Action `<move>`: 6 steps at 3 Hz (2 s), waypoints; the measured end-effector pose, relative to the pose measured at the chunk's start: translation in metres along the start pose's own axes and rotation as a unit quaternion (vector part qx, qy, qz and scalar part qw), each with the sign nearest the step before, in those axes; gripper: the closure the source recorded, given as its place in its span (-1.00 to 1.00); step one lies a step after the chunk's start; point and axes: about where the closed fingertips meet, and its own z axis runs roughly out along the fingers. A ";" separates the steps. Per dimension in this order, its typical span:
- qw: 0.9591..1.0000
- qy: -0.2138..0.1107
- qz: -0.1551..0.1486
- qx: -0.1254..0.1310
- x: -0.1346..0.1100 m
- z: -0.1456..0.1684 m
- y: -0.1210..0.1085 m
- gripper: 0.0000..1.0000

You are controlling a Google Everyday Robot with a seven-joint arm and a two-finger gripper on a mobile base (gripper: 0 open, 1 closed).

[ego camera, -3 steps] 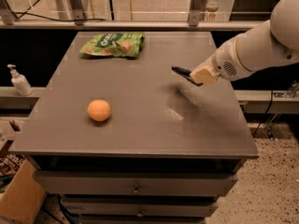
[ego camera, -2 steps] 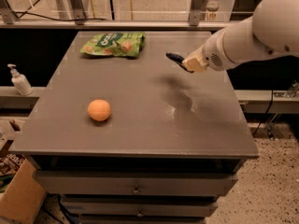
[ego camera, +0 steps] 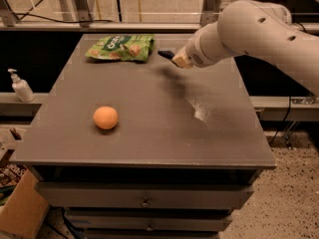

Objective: Move rxbar blueberry near green rice chip bag

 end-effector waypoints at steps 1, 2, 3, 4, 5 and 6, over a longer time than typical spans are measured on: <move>1.000 0.002 -0.026 -0.006 -0.014 0.032 0.005 1.00; 0.999 0.000 -0.047 -0.018 -0.028 0.053 0.014 1.00; 0.997 0.002 -0.067 -0.034 -0.037 0.066 0.024 0.62; 0.996 0.006 -0.078 -0.045 -0.040 0.073 0.030 0.15; 0.995 0.010 -0.085 -0.052 -0.039 0.078 0.034 -0.30; 0.995 0.013 -0.087 -0.056 -0.038 0.080 0.036 -0.76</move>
Offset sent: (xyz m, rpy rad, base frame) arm 0.0423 0.0754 -0.0271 -0.0793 -0.0195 0.1318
